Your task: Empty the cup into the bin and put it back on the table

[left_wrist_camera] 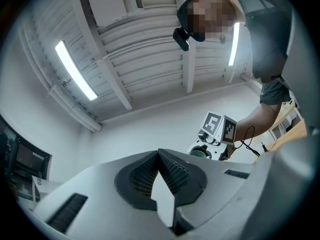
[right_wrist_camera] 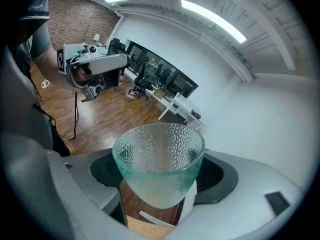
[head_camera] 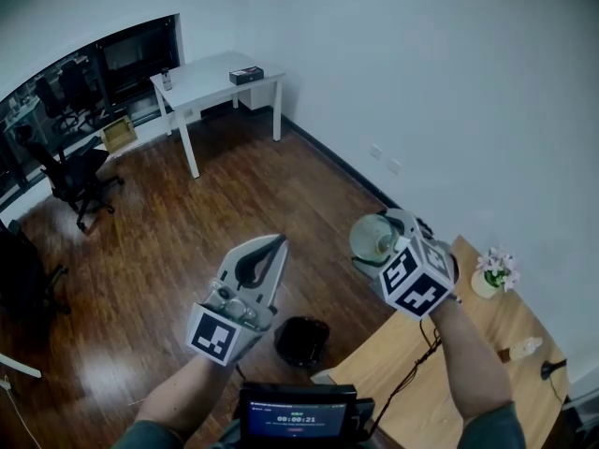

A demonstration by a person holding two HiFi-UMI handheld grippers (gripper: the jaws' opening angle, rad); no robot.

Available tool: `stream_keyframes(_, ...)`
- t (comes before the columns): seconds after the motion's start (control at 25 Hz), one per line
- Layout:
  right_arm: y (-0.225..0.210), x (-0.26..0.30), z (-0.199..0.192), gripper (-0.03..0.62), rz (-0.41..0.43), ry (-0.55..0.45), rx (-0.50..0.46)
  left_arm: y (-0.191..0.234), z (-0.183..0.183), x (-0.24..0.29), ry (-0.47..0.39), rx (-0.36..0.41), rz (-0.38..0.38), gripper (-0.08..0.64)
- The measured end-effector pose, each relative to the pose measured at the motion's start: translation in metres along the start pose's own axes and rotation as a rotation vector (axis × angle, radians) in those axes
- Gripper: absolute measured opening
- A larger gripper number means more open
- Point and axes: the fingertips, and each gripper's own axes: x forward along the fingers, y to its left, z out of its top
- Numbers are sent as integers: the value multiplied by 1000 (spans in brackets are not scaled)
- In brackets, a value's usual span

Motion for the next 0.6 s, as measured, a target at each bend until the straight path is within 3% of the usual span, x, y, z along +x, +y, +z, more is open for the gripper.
stream_keyframes(0.16, -5, -6, 4, 397, -19, 22, -78, -1, 2, 3, -11, 2, 5, 0)
stream_keyframes(0.6, -4, -11, -3, 396, -23, 84, -169, 0, 4, 9, -9, -1, 30, 0)
